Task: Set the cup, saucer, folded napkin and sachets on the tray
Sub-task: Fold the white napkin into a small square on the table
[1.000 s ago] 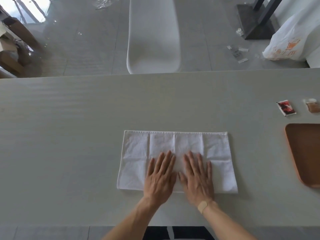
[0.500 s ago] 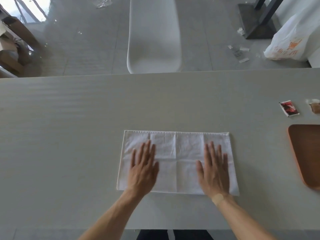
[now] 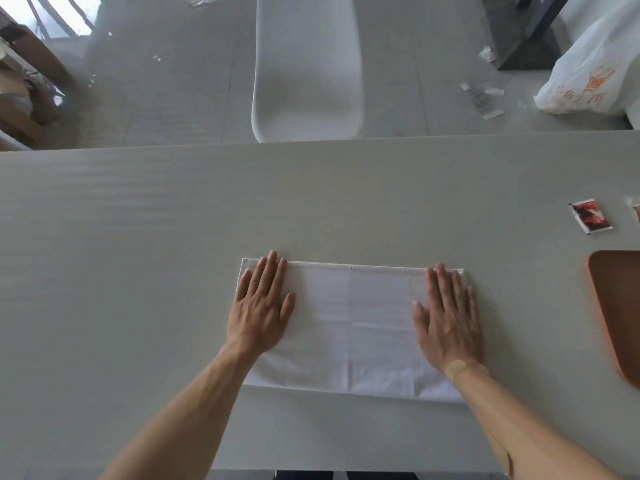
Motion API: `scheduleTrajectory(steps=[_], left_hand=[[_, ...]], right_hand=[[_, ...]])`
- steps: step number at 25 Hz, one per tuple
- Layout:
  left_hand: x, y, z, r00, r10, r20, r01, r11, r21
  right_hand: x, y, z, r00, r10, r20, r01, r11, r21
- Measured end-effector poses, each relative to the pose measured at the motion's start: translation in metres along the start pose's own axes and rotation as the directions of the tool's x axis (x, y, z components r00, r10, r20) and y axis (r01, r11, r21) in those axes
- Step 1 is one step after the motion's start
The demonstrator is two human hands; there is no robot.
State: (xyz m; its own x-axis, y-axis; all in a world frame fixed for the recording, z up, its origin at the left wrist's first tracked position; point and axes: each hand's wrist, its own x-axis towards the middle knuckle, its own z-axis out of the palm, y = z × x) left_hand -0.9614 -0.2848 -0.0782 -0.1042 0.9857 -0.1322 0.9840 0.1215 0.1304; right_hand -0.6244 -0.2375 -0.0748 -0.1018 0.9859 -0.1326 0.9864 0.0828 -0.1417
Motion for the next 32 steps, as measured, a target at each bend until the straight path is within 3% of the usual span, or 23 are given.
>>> scheduleTrajectory(steps=[4,6,8,10,16,20,23,29,32], left_hand=[[0.000,0.006,-0.010,0.999,0.039,0.037,-0.037,0.998,-0.050],[-0.007,0.006,-0.018,0.993,-0.112,0.033,0.115,0.986,-0.124],[-0.022,0.008,-0.029,0.914,-0.403,0.042,0.402,0.888,-0.224],[-0.036,0.011,-0.038,0.820,-0.564,0.102,0.568,0.778,-0.269],[-0.029,0.009,-0.053,0.667,-0.670,0.326,0.738,0.536,-0.411],[-0.019,0.005,-0.053,0.577,-0.702,0.416,0.816,0.479,-0.323],[-0.016,0.006,-0.054,0.602,-0.684,0.412,0.798,0.528,-0.290],[-0.031,0.011,-0.092,0.762,-0.542,0.354,0.624,0.469,-0.625],[-0.036,0.033,-0.125,0.823,-0.389,0.415,0.554,0.381,-0.740]], right_hand=[[0.000,0.000,-0.007,0.998,-0.041,0.037,0.040,0.999,0.029],[-0.003,0.009,-0.013,0.999,-0.011,0.050,0.007,0.997,0.074],[-0.016,0.025,-0.023,0.995,0.092,0.032,-0.094,0.991,0.092],[-0.036,0.050,-0.029,0.986,0.153,0.060,-0.158,0.984,0.081],[-0.078,0.090,-0.029,0.979,0.193,0.062,-0.195,0.981,0.011],[-0.078,0.096,-0.031,0.981,0.179,0.068,-0.179,0.984,-0.006],[-0.076,0.106,-0.031,0.980,0.193,0.052,-0.192,0.981,-0.010],[-0.070,0.129,-0.025,0.975,0.217,0.040,-0.218,0.976,0.026],[-0.072,0.130,-0.018,0.970,0.241,0.023,-0.242,0.969,0.053]])
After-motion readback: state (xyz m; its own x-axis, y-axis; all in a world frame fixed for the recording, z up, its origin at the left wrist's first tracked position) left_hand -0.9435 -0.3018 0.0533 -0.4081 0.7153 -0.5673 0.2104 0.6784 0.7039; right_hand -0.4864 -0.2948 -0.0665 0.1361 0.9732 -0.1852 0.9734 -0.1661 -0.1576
